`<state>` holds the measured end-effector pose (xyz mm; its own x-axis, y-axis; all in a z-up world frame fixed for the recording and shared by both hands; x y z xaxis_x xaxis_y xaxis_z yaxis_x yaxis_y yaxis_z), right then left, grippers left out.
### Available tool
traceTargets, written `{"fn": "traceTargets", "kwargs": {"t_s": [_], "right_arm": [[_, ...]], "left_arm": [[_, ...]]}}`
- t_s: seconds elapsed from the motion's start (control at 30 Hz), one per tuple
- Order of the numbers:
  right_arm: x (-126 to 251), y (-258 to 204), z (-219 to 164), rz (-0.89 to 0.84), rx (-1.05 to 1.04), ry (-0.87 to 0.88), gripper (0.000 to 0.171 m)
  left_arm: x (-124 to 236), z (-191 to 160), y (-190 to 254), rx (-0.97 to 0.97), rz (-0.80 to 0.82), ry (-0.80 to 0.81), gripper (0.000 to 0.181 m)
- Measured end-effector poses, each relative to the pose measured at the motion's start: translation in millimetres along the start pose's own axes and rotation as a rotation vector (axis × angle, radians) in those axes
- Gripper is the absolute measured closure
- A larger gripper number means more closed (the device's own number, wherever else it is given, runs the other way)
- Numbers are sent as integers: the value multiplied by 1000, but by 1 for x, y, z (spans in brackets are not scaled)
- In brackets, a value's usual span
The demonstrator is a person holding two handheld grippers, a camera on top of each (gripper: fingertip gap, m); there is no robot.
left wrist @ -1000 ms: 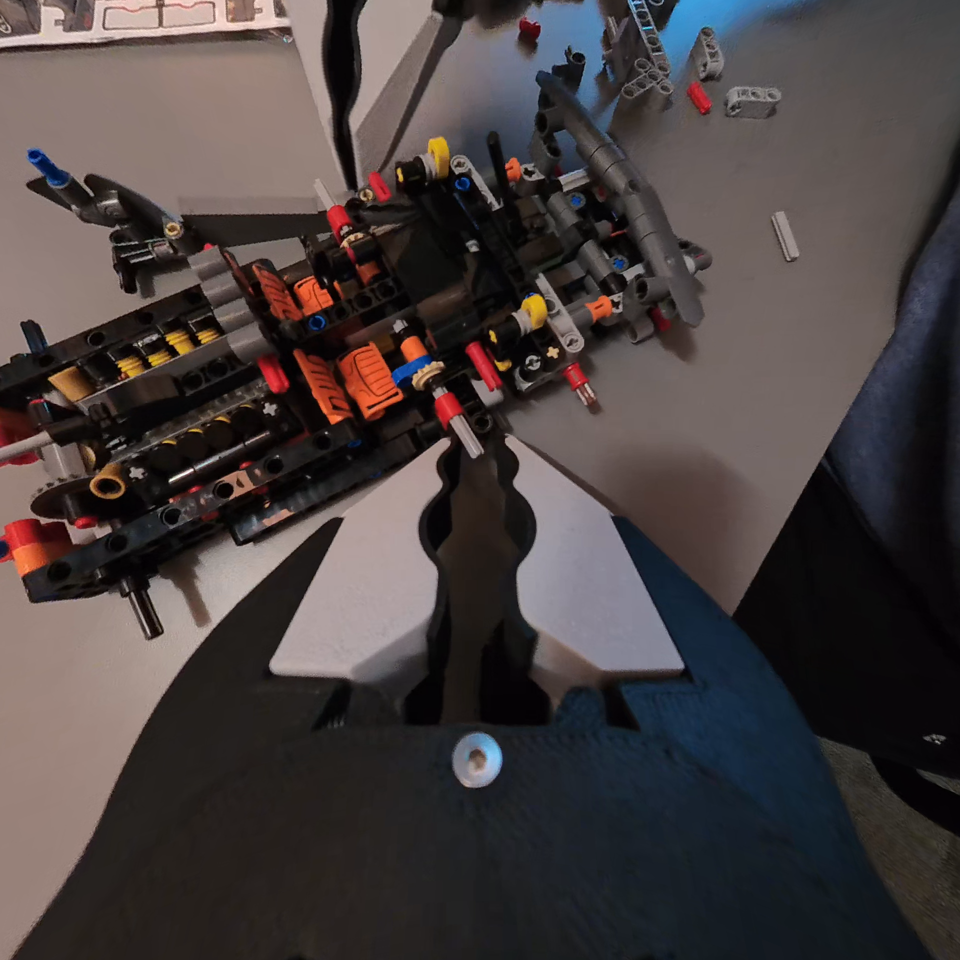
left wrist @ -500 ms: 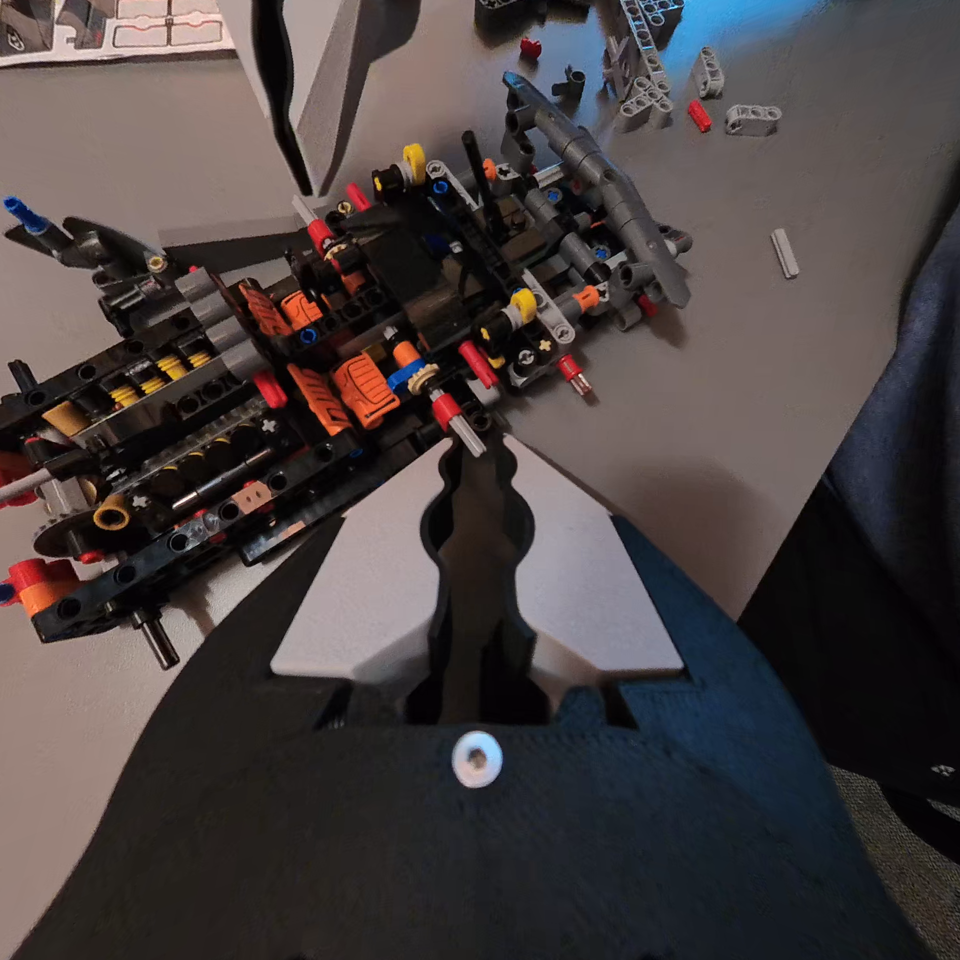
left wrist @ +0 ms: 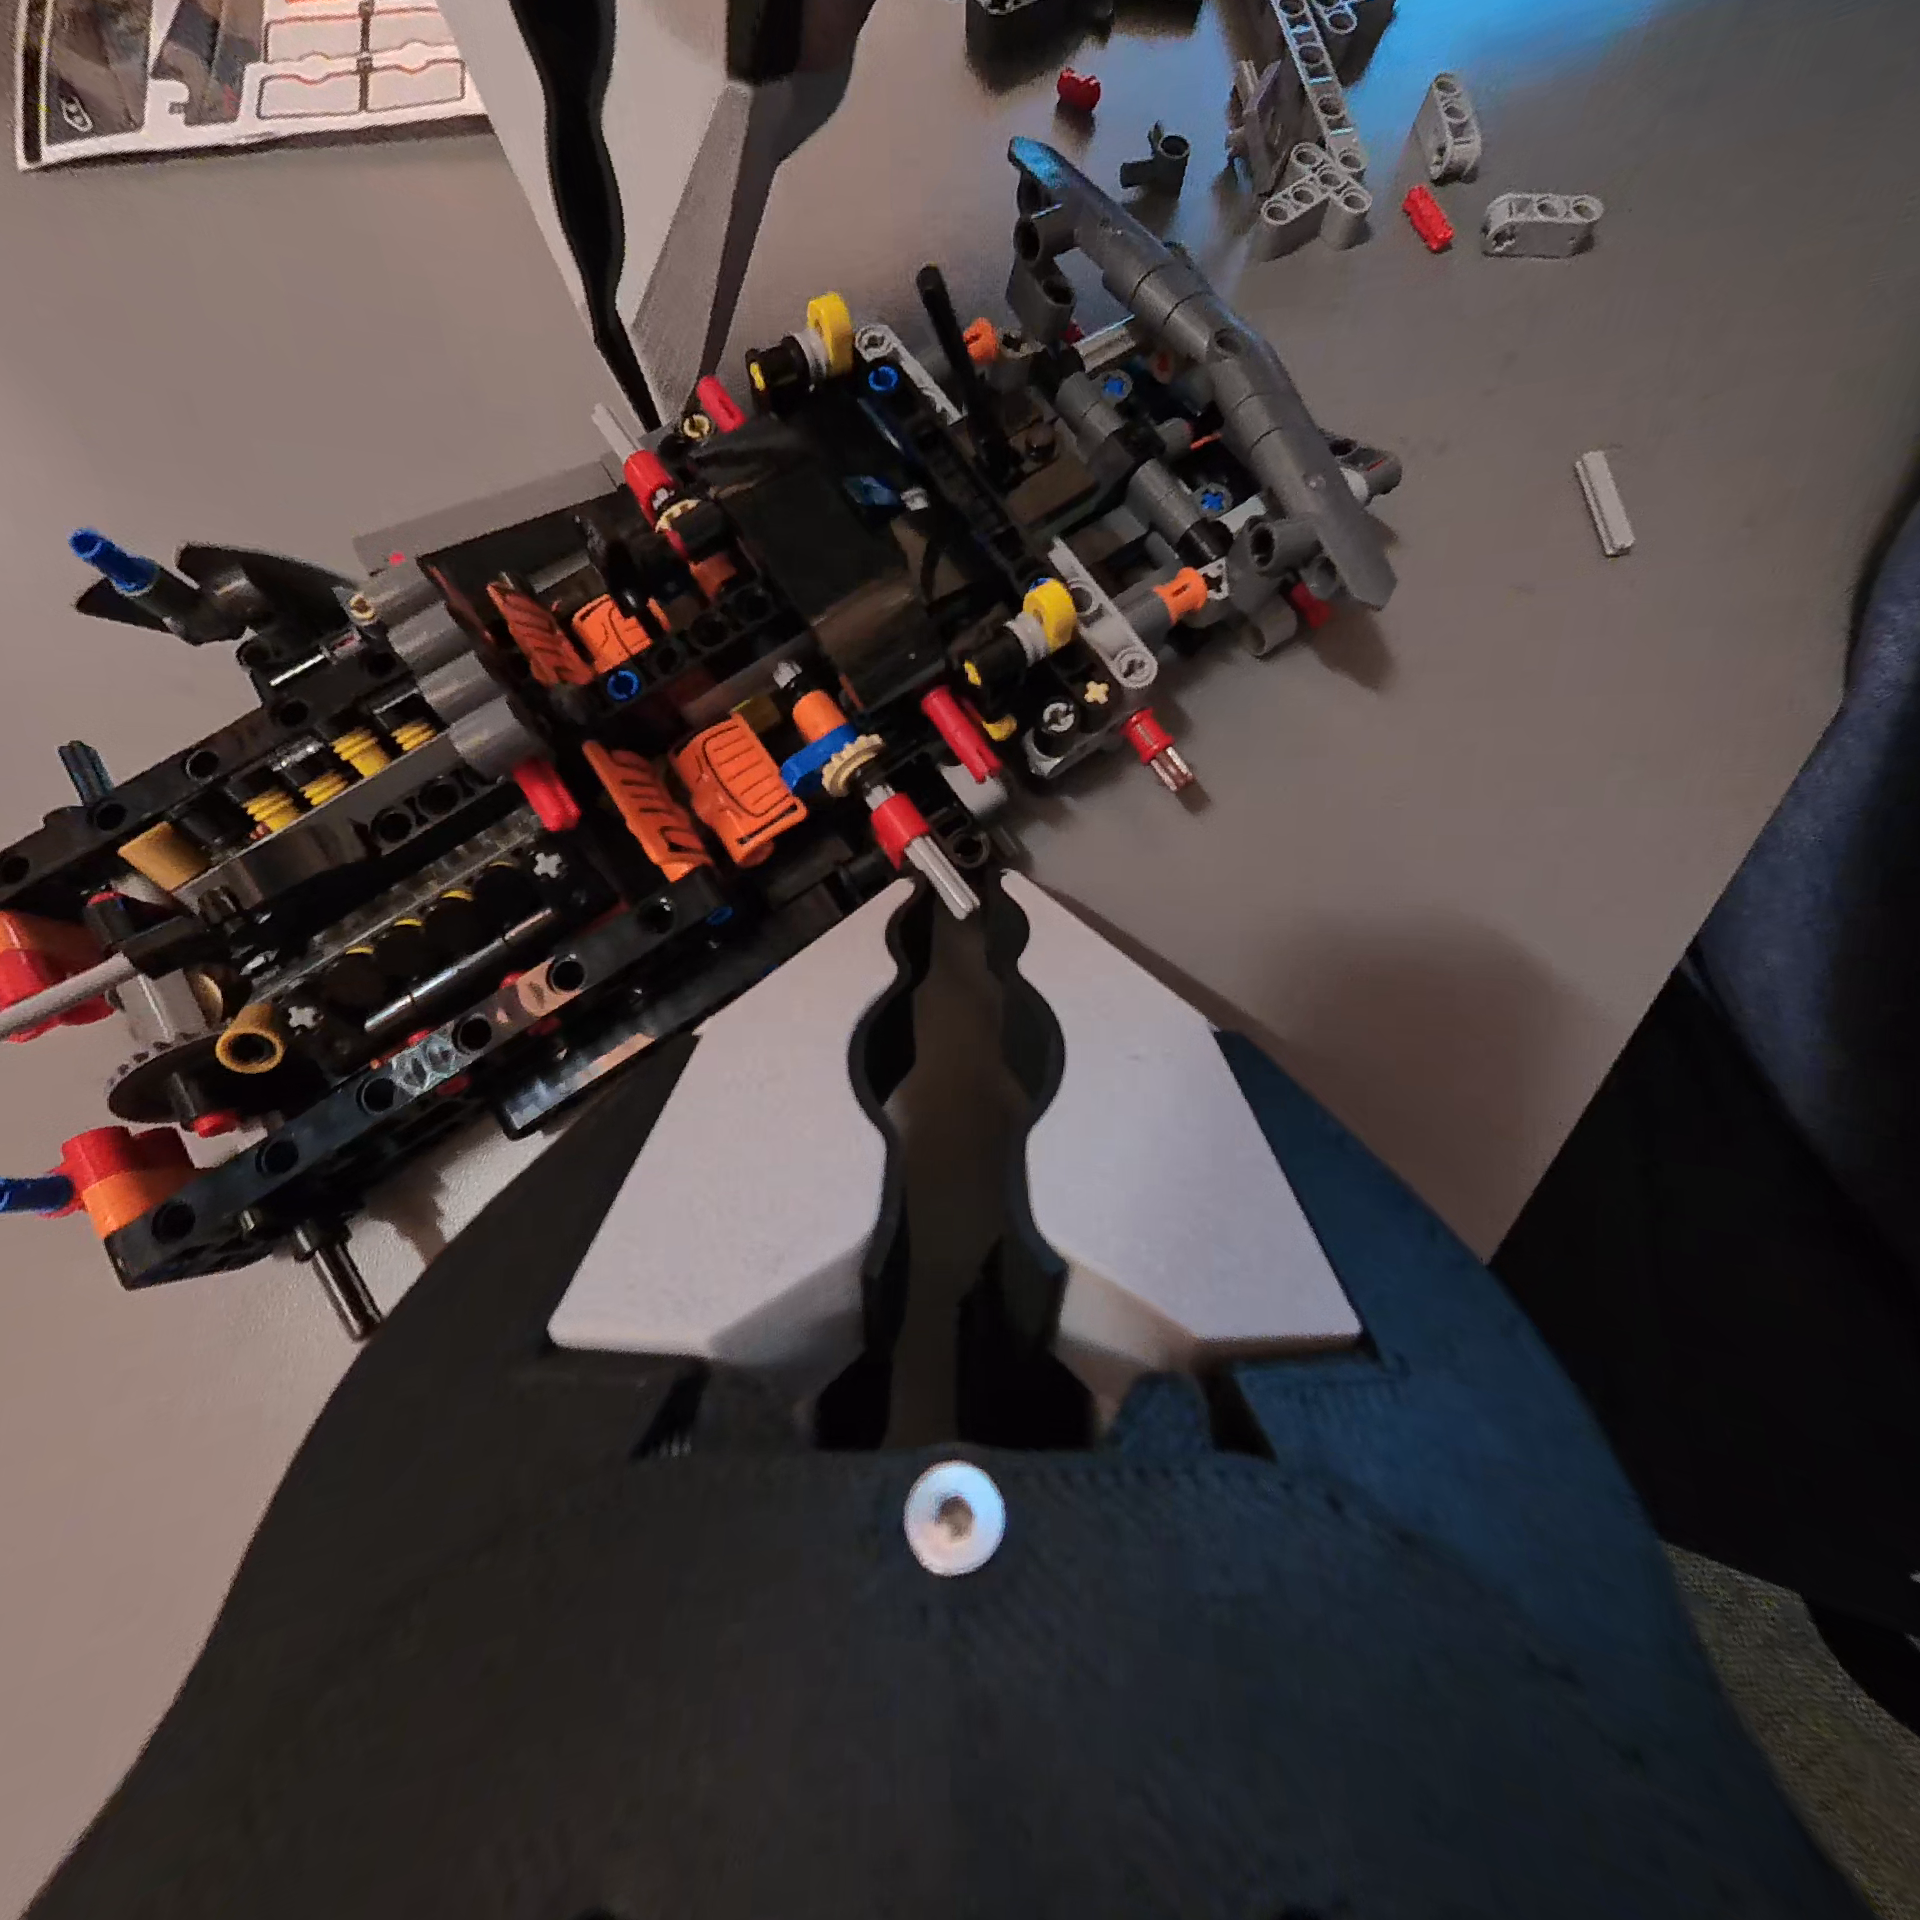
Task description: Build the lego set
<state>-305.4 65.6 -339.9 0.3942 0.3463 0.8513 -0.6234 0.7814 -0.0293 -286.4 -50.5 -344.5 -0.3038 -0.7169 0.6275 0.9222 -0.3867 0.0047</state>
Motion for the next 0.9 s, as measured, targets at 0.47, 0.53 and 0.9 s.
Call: {"fn": "traceTargets", "kwargs": {"t_s": [0.47,0.53,0.9], "right_arm": [[1,-3,1,-37,13,-33,171],[1,-4,0,-37,-3,-22,171],[-3,-2,-4,-10,-31,146,171]], "left_arm": [[0,0,1,6,18,-13,175],[0,0,1,1,25,-15,175],[-1,0,3,2,38,3,175]]}}
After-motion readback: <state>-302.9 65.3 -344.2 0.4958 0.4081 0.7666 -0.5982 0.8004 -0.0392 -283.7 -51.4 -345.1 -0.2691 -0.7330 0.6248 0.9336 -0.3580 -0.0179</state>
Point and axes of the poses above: each gripper's, where its closed fingertips meet, x back along the fingers, z out of its top, y = z × x across the jaws, the point moved 1 cm from there along x, back along the fingers, and after that the axes turned 6 degrees about y, right-handed, at the moved point
